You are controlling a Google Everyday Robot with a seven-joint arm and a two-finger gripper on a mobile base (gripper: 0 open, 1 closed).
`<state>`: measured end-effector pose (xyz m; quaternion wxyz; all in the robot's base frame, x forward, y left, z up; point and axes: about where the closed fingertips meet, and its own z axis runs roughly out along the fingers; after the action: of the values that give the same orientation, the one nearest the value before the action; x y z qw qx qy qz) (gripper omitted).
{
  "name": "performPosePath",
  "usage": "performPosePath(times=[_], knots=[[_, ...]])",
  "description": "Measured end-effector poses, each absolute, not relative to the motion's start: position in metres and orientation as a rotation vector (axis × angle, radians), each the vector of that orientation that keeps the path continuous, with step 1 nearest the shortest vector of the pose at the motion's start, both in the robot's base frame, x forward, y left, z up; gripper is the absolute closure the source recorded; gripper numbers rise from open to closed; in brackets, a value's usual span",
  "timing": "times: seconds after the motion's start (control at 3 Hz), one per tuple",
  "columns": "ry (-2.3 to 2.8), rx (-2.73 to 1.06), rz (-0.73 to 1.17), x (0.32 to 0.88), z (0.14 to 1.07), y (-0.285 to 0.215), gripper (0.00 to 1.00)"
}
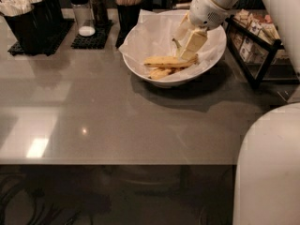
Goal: Pick banana from white bowl
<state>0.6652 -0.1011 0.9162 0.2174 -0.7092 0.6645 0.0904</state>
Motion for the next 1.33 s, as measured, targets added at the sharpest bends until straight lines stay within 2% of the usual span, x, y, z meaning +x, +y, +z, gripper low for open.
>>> performPosePath(times=[0.67, 1.0, 1.33], knots=[[1.843, -1.959, 0.345, 0.658, 0.898, -0.094, 0.39], [1.851, -1.979, 0.402, 0.653, 0.881, -0.084, 0.43], [1.85, -1.998, 0.42, 0.653, 0.87, -0.075, 0.61]])
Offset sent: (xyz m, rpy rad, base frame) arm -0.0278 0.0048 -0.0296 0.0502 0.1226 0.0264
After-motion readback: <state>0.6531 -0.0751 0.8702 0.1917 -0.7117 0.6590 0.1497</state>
